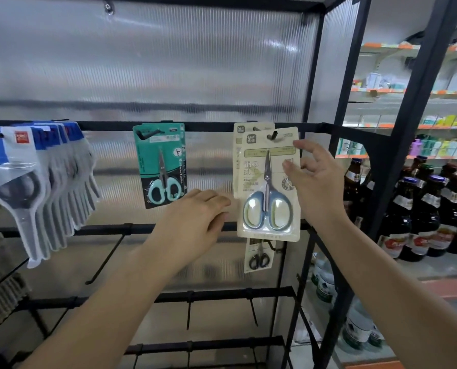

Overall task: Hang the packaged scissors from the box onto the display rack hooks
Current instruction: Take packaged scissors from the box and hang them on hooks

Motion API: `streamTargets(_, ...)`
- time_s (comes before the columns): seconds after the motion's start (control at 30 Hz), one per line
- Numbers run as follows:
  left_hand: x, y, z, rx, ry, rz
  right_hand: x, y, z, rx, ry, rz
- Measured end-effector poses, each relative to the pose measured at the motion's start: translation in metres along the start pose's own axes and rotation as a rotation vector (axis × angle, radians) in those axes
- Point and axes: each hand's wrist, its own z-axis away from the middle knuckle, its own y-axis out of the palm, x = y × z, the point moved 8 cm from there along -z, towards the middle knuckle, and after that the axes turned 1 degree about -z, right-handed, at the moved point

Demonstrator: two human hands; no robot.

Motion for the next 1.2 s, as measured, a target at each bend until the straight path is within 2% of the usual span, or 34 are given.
streamTargets(0.1, 0.005, -0.004, -0.001, 0.022, -0.060, 0.014, -0.010, 0.015, -0.019, 0.041, 0.047, 0.088)
streamTargets(0.23, 0.012, -0.013, -0.002, 0.006, -0.120, 0.030, -0.025, 0.046, -0.049, 0.198, 0.163, 0.252)
streamTargets(0.47, 0.025, -0.022, 0.006, -0.006, -0.180, 0.047, -0.043, 0.071, -0.058, 0.345, 0.218, 0.485)
streamTargets(0.77, 0.049, -0.012, 0.048, 0.015, -0.163, 0.029, -0.026, 0.078, 0.010, 0.398, 0.089, 0.550)
streamTargets(0.97, 0.068, -0.007, 0.094, 0.048, -0.144, 0.017, -0.027, 0.115, 0.079, 0.583, 0.160, 0.572)
streamTargets(1.03, 0.080, -0.007, 0.114, 0.079, -0.192, 0.079, -0.030, 0.134, 0.101, 0.643, 0.193, 0.531)
streamTargets(1.1, 0.098, -0.004, 0.137, 0.121, -0.255, 0.108, -0.035, 0.156, 0.124, 0.713, 0.257, 0.503)
streamTargets(1.2, 0.125, 0.006, 0.174, 0.248, -0.240, 0.088, -0.040, 0.191, 0.158, 0.801, 0.336, 0.479)
